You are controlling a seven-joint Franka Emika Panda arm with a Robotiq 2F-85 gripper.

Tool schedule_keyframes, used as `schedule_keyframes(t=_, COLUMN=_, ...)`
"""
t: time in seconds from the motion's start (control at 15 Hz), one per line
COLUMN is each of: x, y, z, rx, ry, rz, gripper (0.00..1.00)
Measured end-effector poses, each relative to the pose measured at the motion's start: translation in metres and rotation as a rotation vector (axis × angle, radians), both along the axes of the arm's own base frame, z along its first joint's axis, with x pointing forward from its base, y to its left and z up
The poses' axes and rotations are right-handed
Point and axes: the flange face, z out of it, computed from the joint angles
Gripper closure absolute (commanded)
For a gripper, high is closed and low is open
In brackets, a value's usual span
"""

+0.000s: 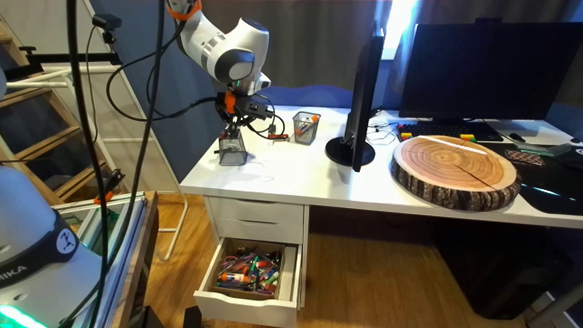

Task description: Put the red and black pens on the stationary holder to the left

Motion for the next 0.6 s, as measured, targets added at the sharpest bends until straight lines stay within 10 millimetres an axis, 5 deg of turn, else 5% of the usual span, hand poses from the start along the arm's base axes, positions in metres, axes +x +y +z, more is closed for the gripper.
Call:
schedule_keyframes(t=0.2, x=-0.0012, y=0.0009, z=-0.0005, rx=-0.001, ry=0.0, rz=0.002, gripper=0.97)
schedule_keyframes(t=0.27, x=-0.0012, y=0.0009, z=-0.0006, rx=-0.002, ry=0.0, rz=0.002, gripper=0.63)
schedule_keyframes(t=0.4, x=-0.0011, y=0.0007, z=-0.001, rx=-0.003, ry=0.001, rz=0.0, gripper=0.57)
schedule_keyframes(t=0.6, x=-0.0004, y=0.0002, z=-0.0012, rx=-0.005, ry=0.002, rz=-0.006, gripper=0.36)
